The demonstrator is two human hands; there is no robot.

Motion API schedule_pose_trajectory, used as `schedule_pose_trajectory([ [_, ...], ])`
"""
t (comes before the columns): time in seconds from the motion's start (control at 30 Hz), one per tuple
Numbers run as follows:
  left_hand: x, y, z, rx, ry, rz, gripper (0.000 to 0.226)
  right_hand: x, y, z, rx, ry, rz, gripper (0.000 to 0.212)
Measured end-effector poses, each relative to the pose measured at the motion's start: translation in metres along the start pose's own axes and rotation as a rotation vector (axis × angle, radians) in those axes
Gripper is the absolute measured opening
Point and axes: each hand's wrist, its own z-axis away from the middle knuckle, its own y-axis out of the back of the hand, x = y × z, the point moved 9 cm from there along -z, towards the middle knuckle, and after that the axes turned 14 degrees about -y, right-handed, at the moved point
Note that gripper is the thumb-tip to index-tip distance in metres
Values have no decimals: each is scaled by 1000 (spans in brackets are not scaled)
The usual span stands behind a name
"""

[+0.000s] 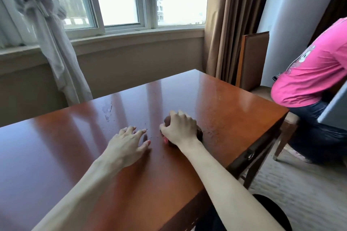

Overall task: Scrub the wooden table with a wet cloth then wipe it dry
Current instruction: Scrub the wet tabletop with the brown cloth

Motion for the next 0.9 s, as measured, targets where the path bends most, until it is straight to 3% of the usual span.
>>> schedule_pose_trajectory([
  [0.1,-26,0,-24,5,52,-14,69,-35,-29,-17,-119,171,-47,27],
  [0.33,-90,-3,-81,-43,185,10,94,-64,-85,-140,-89,112,-57,31],
  [0.6,-102,-16,-98,-158,214,-42,92,-100,-136,-246,-109,83,-46,20],
  [0.73,-106,-9,-97,-147,192,56,87,-107,-126,-209,-87,137,-36,23],
  [0.83,-111,12,-73,59,211,275,66,-121,-113,-140,-133,233,-79,24],
  [0.9,-111,26,-33,191,276,293,54,-133,-101,-87,-160,294,-100,28],
])
